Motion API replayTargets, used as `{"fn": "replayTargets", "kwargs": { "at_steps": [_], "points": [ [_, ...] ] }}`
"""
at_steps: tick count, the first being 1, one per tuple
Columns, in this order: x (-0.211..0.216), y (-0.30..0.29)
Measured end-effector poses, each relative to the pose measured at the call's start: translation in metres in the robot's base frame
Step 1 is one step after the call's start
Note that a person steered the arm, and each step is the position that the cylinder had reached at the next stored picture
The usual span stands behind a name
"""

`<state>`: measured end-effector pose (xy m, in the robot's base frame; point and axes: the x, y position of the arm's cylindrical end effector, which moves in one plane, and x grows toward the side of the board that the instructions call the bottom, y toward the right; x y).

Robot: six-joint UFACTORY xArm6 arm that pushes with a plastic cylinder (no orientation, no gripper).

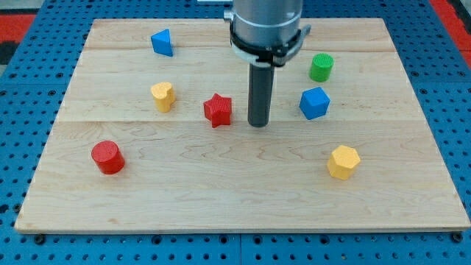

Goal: Slide the blue cube towards yellow hexagon

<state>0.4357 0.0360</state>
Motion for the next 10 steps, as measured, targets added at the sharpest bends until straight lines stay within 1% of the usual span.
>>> {"fn": "replayTargets", "kwargs": {
  "at_steps": [1, 2, 4, 5, 6, 7, 8, 9, 10],
  "points": [
    [-0.027, 0.035],
    [-0.035, 0.034],
    [-0.042, 0.054],
    [-0.042, 0.087],
    [-0.029, 0.093],
    [-0.034, 0.093],
    [-0.055, 0.093],
    [-0.06, 0.126],
    [-0.048, 0.139]
  ]
}}
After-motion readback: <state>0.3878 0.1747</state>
